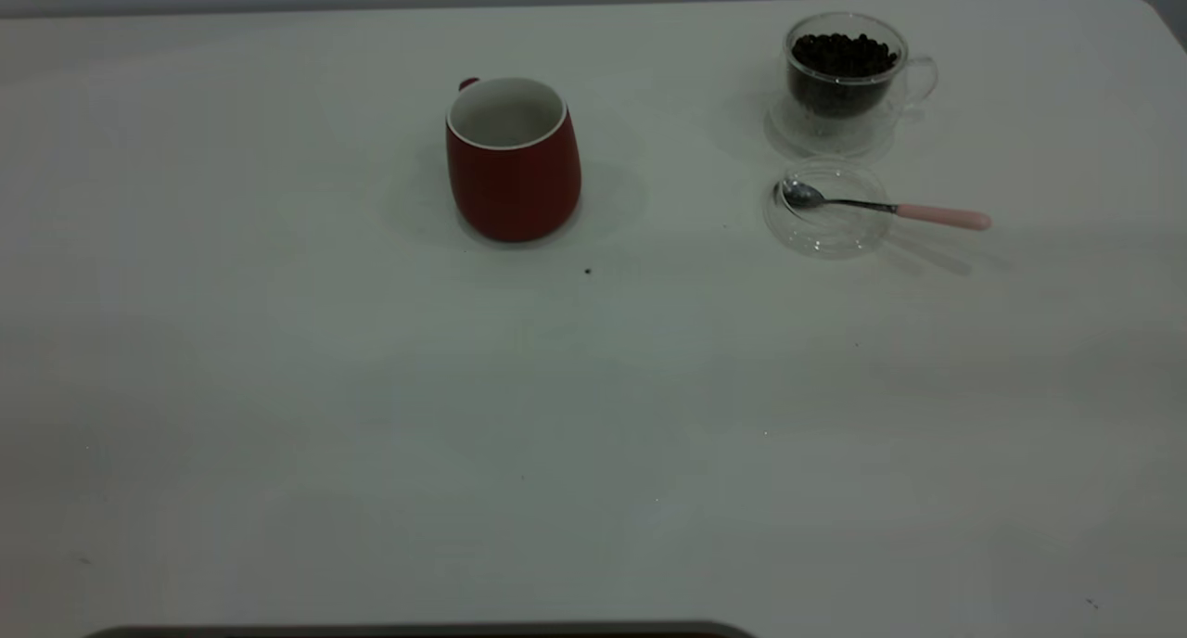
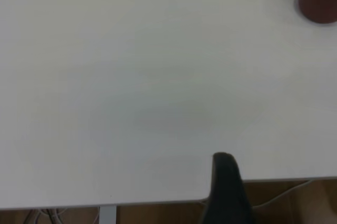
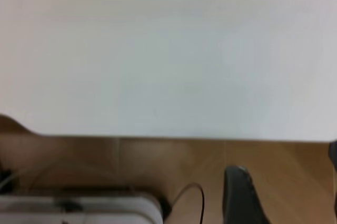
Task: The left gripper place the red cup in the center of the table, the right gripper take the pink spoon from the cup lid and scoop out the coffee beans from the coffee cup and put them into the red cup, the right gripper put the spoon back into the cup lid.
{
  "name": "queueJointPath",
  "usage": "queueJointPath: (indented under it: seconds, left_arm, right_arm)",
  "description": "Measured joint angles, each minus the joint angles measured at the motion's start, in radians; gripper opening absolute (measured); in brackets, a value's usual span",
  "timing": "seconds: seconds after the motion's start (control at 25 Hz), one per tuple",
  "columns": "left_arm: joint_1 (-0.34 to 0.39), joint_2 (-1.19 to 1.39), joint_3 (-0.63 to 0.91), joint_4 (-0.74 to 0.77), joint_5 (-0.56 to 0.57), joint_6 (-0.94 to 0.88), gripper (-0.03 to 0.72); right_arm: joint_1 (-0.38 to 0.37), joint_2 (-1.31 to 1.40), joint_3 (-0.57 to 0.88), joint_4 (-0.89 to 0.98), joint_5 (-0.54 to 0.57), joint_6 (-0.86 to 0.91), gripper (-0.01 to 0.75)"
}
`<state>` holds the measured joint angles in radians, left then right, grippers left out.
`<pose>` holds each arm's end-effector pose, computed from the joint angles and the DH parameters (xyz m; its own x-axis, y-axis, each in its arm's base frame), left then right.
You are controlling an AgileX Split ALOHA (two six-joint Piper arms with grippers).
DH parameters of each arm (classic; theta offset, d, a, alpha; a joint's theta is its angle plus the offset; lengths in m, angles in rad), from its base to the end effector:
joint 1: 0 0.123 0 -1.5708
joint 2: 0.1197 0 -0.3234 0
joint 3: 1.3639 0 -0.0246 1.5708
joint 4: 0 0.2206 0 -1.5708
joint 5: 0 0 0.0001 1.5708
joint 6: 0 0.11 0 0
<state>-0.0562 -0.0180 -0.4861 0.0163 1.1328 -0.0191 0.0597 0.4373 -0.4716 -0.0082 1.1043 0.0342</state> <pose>-0.0579 0.0049 0.2425 -0.5151 0.0168 -0.8570 0.0373 0.9993 -0.0028 0.0025 -0.0007 0.2535 -0.8319 -0.0192 -0.5546 -0.0302 0.9995 0.0108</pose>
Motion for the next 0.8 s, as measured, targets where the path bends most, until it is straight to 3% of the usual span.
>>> queueJointPath:
  seconds: [0.44, 0.8]
  left_arm:
    - [0.000, 0.000, 0.000, 0.000, 0.000, 0.001, 0.587]
    - [0.000, 0.000, 0.000, 0.000, 0.001, 0.002, 0.587]
  right_arm:
    - [0.000, -0.394, 0.000, -0.001, 0.018, 0.000, 0.456]
    - [0.000, -0.400, -0.001, -0.005, 0.030, 0.000, 0.456]
